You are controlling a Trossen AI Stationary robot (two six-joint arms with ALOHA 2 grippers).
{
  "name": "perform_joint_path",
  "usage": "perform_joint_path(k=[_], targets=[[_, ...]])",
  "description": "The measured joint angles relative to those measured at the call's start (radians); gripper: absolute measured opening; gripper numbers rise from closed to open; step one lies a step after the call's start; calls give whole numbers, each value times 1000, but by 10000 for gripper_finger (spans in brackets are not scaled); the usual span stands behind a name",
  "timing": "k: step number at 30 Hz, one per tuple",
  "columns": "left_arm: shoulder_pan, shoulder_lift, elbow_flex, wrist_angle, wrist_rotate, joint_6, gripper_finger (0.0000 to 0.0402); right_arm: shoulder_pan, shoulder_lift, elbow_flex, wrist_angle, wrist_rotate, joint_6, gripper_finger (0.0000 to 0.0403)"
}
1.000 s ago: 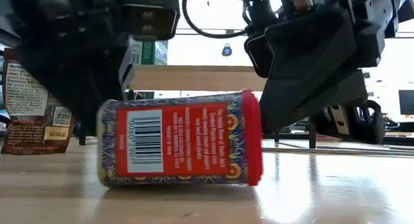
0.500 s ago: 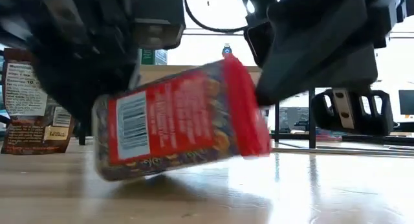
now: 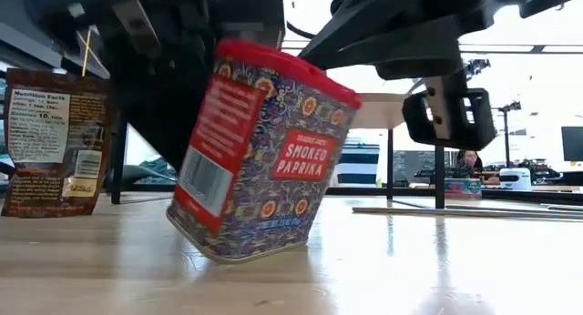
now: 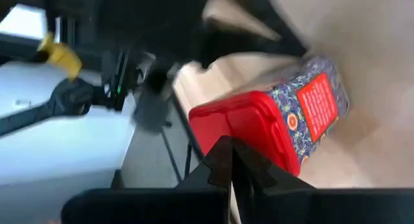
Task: Shelf spices
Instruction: Put the red seasoning can on the shelf
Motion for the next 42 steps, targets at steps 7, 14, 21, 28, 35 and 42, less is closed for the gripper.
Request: perform_joint_path(k=[7, 14, 21, 28, 35, 42], targets=[[-10, -6, 35, -137, -46, 32, 0, -26, 0, -1, 31, 16, -4, 0], [-19, -40, 66, -366, -96, 23, 0, -38, -20, -2, 57, 1, -62, 0], [-86, -203, 66, -364, -84, -192, 0, -36, -204, -1, -191, 16, -214, 0], [-150, -289, 66, 1, -150, -455, 45, 15, -379, -1, -566, 135, -243, 0], [-137, -287, 66, 55, -139, -586, 166, 59, -450, -2, -781, 157, -245, 0], [-81, -286, 66, 41, -91, -600, 278, 103, -457, -2, -891, 153, -265, 0]])
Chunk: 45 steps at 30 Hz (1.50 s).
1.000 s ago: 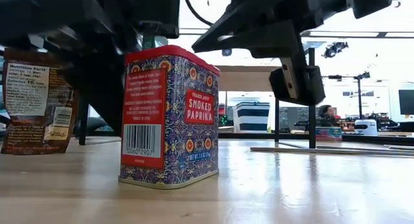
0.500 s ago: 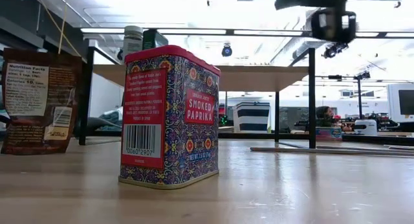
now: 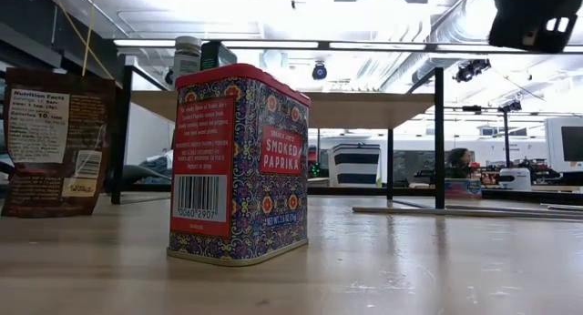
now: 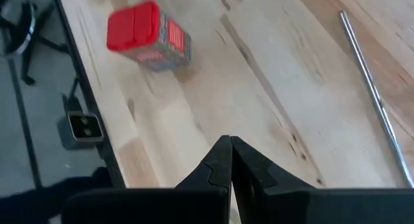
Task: Shelf spices
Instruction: Put the red seasoning can on the shelf
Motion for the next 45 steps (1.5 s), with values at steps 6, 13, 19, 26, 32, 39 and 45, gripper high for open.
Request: perform_joint_path(k=[6, 13, 19, 26, 32, 39, 45], targets=[[57, 26, 0, -107, 48, -111, 298, 20, 0, 0, -53, -1, -36, 0], [85, 78, 0, -190, 48, -241, 296, 9, 0, -1, -69, 23, -55, 0], [82, 183, 122, -214, 57, -230, 295, -15, 0, -1, -72, 23, -74, 0], [80, 321, 387, -543, 25, -173, 295, -35, 0, -1, -72, 22, -91, 0], [73, 380, 425, -525, 48, -223, 295, -34, 0, -1, -72, 23, -96, 0], [70, 389, 425, -555, 38, -266, 295, -34, 0, -1, -72, 24, -96, 0], [66, 398, 425, -524, 43, -295, 295, -34, 0, -1, -72, 24, -111, 0]])
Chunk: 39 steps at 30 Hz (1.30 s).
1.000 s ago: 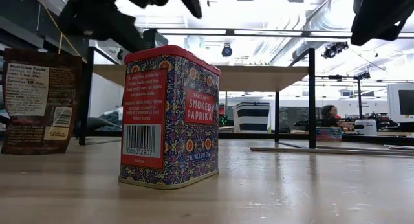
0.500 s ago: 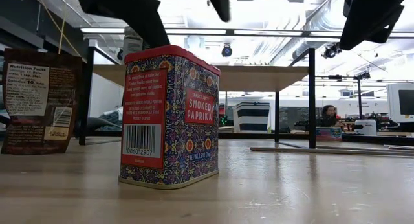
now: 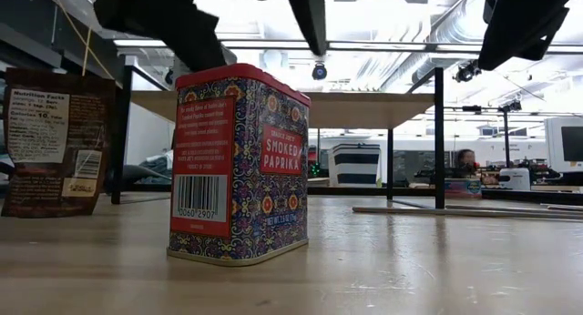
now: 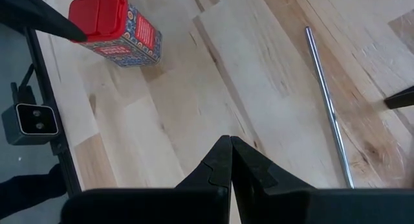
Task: Shelf spices
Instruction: Put the red seasoning can on the shelf
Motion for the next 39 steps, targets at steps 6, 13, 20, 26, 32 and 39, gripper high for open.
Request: perform_joint_path(k=[6, 13, 20, 26, 32, 39], targets=[[-15, 30, -1, -5, -1, -19, 295, 0, 0, 0, 0, 2, 0, 0], [-14, 54, -1, 0, -9, -26, 295, 0, 0, 0, 0, 5, -2, 0], [2, 69, -2, 3, -25, 10, 259, -2, 0, 0, -1, 14, -3, 0], [11, 60, -2, -3, -42, 87, 204, -2, 0, 0, -5, 24, 6, 0], [45, -79, 31, -3, -200, 181, 204, -2, 0, 0, -9, 27, 26, 0], [172, -307, 48, -162, -435, 379, 204, -2, 0, 0, -7, 42, 57, 0]])
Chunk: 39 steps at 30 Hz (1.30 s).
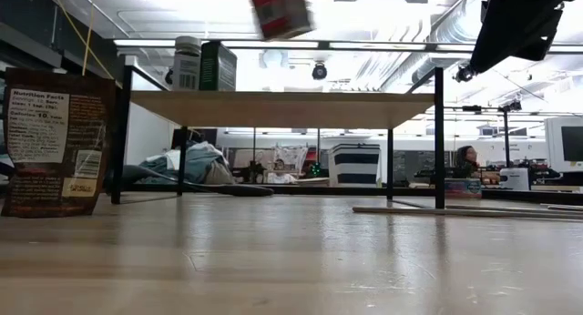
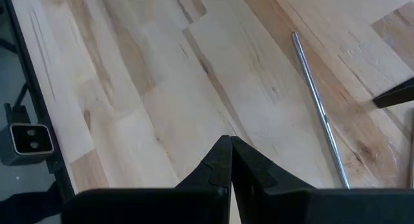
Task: Shelf spices
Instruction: Put the red seasoning can on the shelf, then put the yellow seasoning bottle on the shelf
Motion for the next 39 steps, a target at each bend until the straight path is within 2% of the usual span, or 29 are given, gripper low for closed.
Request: perform_joint_path(k=[3, 7, 15, 19, 24, 27, 33, 39], targets=[[101, -55, 0, -106, 59, 57, 204, 0, 0, 0, 4, 1, 10, 0], [223, -87, 0, -163, 176, 108, 204, 0, 0, 0, 7, 1, 21, 0], [338, -78, -3, -195, 286, 93, 204, 0, 0, 0, 8, 1, 34, 0], [352, -75, -12, -202, 285, 85, 206, 0, 0, 0, 8, 1, 29, 0], [361, -75, -12, -200, 266, 84, 284, 0, 0, 0, 8, 1, 28, 0], [361, -75, -12, -199, 245, 76, 307, 0, 0, 0, 8, 2, 27, 0], [361, -78, 10, -170, 235, 117, 303, 0, 0, 0, 8, 2, 29, 0], [298, -93, 125, -60, 192, 302, 293, 0, -4, 0, 7, -18, -1, 0]])
